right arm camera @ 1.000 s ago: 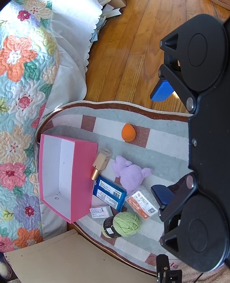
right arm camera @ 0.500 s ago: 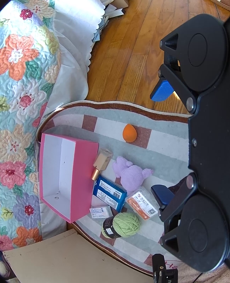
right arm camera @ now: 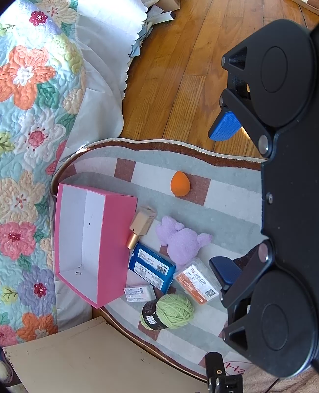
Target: Organize objects
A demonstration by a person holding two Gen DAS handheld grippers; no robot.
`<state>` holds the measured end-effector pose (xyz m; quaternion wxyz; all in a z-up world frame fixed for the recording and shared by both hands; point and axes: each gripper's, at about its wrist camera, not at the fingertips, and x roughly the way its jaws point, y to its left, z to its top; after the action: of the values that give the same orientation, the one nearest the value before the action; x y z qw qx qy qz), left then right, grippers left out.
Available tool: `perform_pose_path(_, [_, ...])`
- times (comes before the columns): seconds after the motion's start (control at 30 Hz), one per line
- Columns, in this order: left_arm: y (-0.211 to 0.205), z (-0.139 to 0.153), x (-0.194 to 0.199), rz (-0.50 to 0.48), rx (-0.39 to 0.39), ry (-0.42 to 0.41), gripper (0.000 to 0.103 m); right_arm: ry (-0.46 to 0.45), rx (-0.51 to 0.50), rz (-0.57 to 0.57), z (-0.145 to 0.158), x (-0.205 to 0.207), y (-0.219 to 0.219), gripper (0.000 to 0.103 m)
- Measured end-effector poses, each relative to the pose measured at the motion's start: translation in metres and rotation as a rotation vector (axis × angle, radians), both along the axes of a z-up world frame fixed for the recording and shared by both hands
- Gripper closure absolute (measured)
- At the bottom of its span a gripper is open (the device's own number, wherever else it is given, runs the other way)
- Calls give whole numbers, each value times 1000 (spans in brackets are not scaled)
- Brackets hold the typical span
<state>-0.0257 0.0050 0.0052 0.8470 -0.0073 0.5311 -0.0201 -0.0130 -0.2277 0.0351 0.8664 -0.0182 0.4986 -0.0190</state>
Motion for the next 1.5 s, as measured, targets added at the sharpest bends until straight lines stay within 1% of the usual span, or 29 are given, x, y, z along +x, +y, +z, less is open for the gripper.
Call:
perform_pose_path(0.87, [-3,3,-4,-6,0,0,0,4,2,3,1,-4,-1,1])
perform_pose_path(0.93, [-4,5,-6,-15,6,1,0,5,2,5,3,-4,-2,1])
perform_pose_path(1.0, [-4,12,-6,-26,17,-14,0,3,3,17,8,-6,-2,1])
perform_pose_path(1.2, [-6,33,-2,-76,80,-59,0,-8,15,24,17,-9,-4,1])
perform_pose_path(1.37, [-8,34,-2,-99,90,-49,0,-8,14,26,17,-10,-3,1])
perform_pose_path(1.5, [-11,32,-2,-103,81,-40,0,-8,15,26,17,-10,-4,1])
